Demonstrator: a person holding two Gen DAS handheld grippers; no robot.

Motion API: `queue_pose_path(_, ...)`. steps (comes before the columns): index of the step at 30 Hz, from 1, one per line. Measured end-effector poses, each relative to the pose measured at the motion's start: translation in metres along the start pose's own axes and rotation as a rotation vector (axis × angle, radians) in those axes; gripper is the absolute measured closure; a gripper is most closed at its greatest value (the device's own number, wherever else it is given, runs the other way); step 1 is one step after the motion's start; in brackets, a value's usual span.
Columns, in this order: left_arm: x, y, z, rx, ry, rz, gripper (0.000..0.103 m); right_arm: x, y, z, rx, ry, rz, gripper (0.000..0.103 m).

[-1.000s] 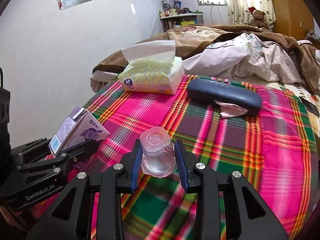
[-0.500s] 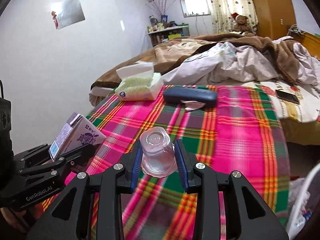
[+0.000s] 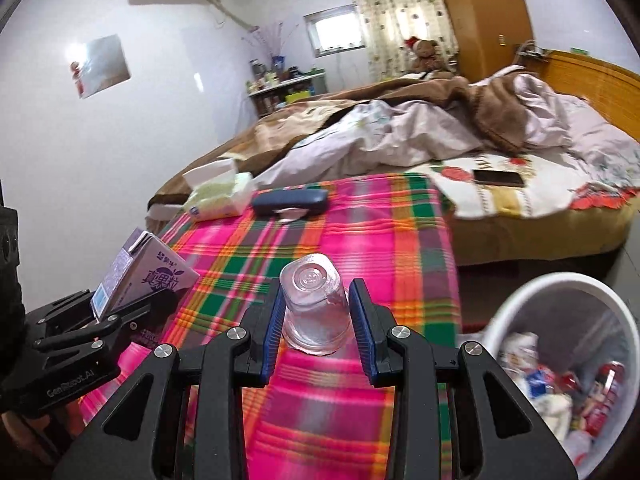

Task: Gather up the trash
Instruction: 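Carry the purple carton in left tool and clear cup in right tool over the bin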

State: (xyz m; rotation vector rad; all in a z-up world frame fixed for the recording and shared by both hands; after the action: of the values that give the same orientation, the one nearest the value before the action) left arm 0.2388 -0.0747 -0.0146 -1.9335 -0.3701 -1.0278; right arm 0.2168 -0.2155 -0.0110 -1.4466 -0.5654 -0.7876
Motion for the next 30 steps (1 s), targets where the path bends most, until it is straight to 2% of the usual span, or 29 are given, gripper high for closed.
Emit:
queue_pose_path(11, -0.003, 0.041, -0.082, -0.134, 0.054, 0.051, 0.062, -0.009, -0.023, -0.089, -0.135, 0.107, -0.016, 0.069)
queue_pose_path(21, -0.011, 0.082, -0.15, -0.244, 0.102, 0.122, 0.062, -0.02, -0.029, -0.15, -0.245, 0.17, 0.001, 0.069)
queue_pose_path(25, -0.015, 0.099, -0.168, -0.235, 0.145, 0.146, 0.062, -0.028, -0.027, -0.173, -0.282, 0.186, 0.025, 0.069)
queue_pose_path(28, -0.02, 0.112, -0.182, -0.286, 0.13, 0.181, 0.061, -0.035, -0.022, -0.185, -0.312, 0.186, 0.05, 0.069)
queue_pose_path(30, -0.022, 0.121, -0.188, -0.279, 0.139, 0.196, 0.061, -0.038, -0.017, -0.193, -0.328, 0.188, 0.069, 0.069)
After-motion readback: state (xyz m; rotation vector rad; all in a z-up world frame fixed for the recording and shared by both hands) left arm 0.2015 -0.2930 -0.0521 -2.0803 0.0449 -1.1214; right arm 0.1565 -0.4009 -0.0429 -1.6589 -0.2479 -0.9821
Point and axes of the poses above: each gripper's, at about its wrist camera, not at the fingertips, and y roughly the way its jaws point, z to its left, x to its top, the point moved 8 cm from there along y, roughly the way its jaws point, and after that the axes turned 15 degrees about -x, right-handed, at the moved point
